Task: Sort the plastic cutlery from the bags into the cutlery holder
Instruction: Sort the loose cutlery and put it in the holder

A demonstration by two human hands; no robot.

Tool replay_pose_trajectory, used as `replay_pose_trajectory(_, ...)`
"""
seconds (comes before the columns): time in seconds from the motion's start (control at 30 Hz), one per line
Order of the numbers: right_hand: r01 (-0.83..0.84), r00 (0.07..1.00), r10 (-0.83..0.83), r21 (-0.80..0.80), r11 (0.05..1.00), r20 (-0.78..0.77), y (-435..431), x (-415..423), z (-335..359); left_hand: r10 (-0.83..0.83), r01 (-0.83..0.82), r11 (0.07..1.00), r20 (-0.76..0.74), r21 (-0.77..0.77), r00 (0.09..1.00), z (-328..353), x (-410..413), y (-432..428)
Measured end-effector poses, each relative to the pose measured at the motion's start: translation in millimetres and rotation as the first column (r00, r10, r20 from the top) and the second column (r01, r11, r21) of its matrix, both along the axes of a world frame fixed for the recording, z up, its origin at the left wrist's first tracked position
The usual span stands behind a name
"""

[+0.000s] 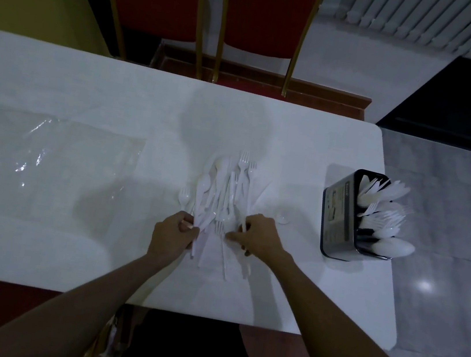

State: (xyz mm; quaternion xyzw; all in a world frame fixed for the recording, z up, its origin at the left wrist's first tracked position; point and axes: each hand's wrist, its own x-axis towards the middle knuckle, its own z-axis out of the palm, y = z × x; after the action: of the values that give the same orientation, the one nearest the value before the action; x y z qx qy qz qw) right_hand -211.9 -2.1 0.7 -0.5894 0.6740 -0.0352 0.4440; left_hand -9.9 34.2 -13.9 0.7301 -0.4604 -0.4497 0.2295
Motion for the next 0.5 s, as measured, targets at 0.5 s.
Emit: replay_pose_trajectory(0.5, 0.095, 0.993, -0.088, 0.090, 0.991, -0.078, 0, -22, -2, -0.117, 0.117, 0.993, 0.030, 0.008, 0.993, 2, -8, -1)
